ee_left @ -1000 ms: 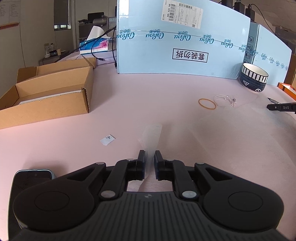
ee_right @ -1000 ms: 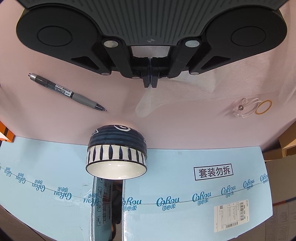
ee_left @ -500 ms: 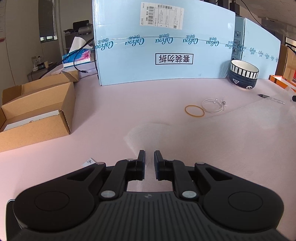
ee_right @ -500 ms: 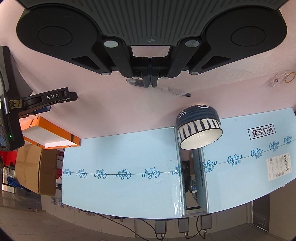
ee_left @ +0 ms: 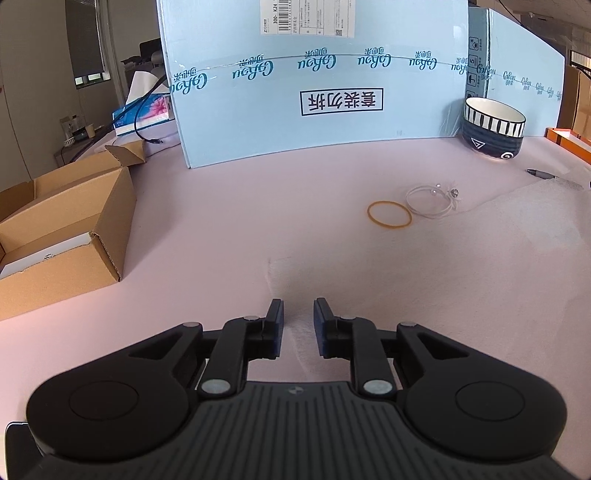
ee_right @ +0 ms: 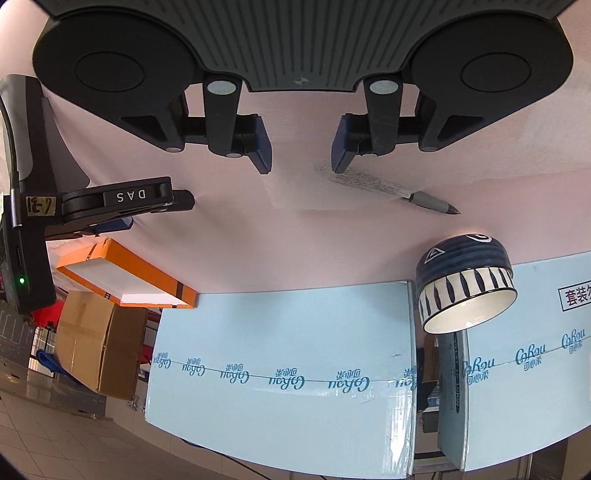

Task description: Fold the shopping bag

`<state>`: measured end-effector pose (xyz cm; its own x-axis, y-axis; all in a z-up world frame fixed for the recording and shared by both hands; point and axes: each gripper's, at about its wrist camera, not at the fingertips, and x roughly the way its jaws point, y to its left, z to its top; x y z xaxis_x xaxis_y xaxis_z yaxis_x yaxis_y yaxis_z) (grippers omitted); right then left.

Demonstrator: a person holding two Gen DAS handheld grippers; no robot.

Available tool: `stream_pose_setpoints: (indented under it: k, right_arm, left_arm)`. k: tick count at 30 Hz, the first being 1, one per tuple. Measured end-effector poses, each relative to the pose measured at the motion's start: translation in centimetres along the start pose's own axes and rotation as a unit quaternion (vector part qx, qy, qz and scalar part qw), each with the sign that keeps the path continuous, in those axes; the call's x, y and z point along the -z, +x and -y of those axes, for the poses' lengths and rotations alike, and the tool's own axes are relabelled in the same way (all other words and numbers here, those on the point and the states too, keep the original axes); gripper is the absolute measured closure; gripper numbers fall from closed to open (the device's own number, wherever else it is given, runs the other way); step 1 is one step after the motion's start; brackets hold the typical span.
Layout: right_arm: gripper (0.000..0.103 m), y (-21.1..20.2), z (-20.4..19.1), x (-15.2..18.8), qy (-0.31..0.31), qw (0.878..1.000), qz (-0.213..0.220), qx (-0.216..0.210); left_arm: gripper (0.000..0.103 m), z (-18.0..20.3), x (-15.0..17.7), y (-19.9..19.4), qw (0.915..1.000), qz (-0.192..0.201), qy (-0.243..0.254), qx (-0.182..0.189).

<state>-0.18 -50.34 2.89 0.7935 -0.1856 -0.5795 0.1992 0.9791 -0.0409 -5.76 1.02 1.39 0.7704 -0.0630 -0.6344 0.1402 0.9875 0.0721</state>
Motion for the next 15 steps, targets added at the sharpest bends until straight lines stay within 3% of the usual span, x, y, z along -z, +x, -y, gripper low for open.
stream_pose_setpoints:
  k: [6, 10, 13, 15]
  right_arm:
    - [0.059, -2.7, 3.0, 0.2, 0.039, 0.999, 0.025, 0.021]
    - [0.059, -5.9, 4.1, 0.7, 0.072, 0.997, 0.04, -0.013]
    - [0.061, -6.7, 1.2, 2.3, 0.057, 0.995, 0.022, -0.084]
    - [0.079, -7.2, -0.8, 3.4, 0.047, 0.99, 0.01, -0.13]
  left_arm:
    - [0.075, -0.2, 0.0, 0.0, 1.0, 0.001, 0.001, -0.006]
    - [0.075, -0.6, -0.3, -0.9, 0.9996, 0.014, -0.018, -0.016]
    - [0.075, -0.1, -1.0, -3.2, 0.9971, 0.048, -0.046, 0.037]
    - [0.07, 0.8, -1.4, -4.5, 0.992, 0.069, -0.061, 0.086]
